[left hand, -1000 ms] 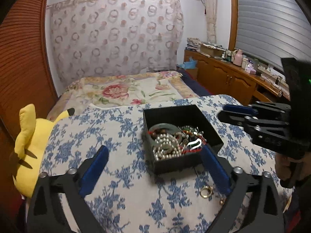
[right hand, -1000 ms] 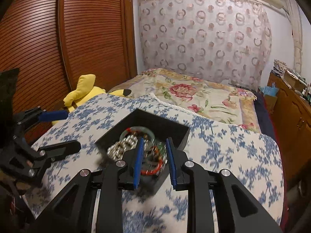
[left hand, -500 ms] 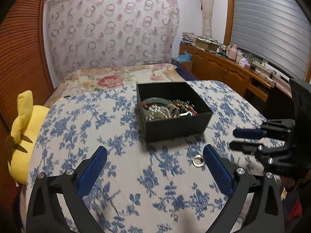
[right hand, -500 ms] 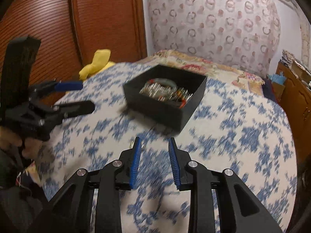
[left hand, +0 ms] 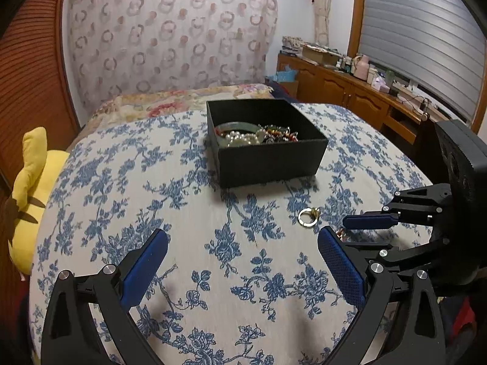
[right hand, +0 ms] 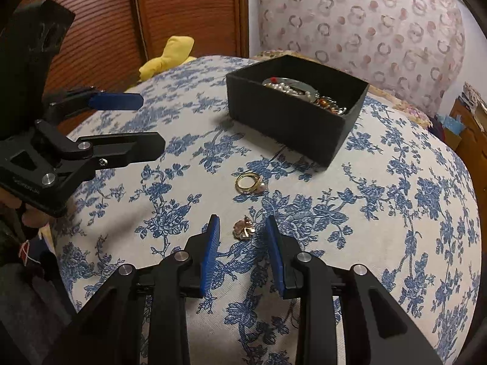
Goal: Organize jewelry
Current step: 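Withdraw both open tools toward the gold ring and gold earring, then grasp the gold flower earring with the right tool while the left tool grasps the gold ring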
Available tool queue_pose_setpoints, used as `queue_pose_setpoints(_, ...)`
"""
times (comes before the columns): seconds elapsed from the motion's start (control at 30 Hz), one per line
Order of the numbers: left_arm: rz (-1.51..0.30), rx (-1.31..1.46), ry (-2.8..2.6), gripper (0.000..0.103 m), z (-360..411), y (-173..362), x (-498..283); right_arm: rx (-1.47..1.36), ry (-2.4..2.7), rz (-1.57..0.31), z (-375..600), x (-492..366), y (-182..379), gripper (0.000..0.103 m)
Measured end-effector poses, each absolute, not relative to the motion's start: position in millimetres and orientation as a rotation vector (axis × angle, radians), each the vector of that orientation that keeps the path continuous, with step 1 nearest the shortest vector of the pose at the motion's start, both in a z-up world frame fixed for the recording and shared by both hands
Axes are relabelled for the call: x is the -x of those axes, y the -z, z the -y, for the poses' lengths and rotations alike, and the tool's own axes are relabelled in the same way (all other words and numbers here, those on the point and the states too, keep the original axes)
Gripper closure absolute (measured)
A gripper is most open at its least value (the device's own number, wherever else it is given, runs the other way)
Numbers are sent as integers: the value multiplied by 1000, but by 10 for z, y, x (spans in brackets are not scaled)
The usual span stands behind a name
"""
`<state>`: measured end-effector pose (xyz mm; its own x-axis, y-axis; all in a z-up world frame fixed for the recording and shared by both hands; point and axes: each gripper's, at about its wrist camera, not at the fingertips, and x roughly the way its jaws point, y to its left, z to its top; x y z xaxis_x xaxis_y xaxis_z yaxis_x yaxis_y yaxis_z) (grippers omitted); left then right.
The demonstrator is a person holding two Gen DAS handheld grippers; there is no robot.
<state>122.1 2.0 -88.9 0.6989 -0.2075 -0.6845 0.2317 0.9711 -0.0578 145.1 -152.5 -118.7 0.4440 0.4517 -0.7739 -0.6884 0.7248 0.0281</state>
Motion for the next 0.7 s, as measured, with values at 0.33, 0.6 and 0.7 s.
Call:
queue_pose_setpoints(0.33,-786,-44,259,8,19,974,-1251,347,-717,-844,1499,-1462,1186,86)
queue_pose_setpoints(0.6,-806,-63,277,8,149,1002,-1338,328,-705,-823,1660,-1396,1163,86)
queue_pose_setpoints(0.7,-807,-73,293,8,227,994,-1377,309,-692,-816,1749,-1402,1136,86)
